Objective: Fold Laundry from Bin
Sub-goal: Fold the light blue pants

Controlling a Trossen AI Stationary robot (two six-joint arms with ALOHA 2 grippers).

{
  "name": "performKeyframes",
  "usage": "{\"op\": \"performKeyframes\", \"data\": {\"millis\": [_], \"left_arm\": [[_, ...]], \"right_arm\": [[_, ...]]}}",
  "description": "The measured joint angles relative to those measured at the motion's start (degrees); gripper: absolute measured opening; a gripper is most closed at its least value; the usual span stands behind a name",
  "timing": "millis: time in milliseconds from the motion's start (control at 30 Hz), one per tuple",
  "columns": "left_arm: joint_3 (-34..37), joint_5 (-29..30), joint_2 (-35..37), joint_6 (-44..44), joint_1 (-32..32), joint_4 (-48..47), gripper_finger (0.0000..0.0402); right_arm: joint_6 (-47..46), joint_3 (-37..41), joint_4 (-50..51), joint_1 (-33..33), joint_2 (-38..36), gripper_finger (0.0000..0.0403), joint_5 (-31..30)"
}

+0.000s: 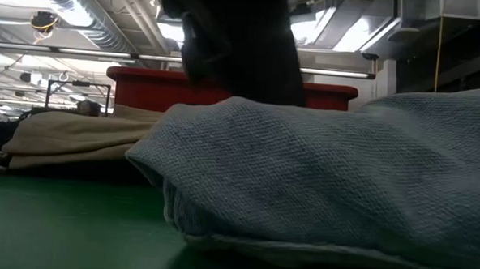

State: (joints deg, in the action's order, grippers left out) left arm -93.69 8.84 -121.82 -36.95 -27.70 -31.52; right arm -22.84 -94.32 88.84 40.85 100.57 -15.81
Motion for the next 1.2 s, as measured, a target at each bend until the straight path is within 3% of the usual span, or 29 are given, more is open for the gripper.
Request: {"op": "performKeyframes", "data": {"millis": [333,667,900,1067,1200], "left_arm": [[-1.9,0.1,0.0,0.0,0.0,-2.1,0.0083],[-1.9,2.2,0.0,0.1,0.0,-1.0,0.0082],[-1.9,3.1,0.0,0.2,-0.2,-0.4,0.0082],[-1.9,3.1,0.0,0.1,-0.1,-0.3,0.0082],[-1.9,3.1,0.0,0.1,-0.1,0.1,0.0082]], "right_arm": [[-10.0,0.0,-0.7,8.2,0.0,0.0232,1.4],[-17.2,1.1,-5.2,11.8,0.0,0.0232,-2.9],[-20.5,9.8,-5.3,12.4,0.0,0.0232,1.1],[-30.1,17.0,-1.8,11.0,0.0,0.0232,2.0],[-31.4,22.9,-3.8,10.7,0.0,0.0232,3.1]]}}
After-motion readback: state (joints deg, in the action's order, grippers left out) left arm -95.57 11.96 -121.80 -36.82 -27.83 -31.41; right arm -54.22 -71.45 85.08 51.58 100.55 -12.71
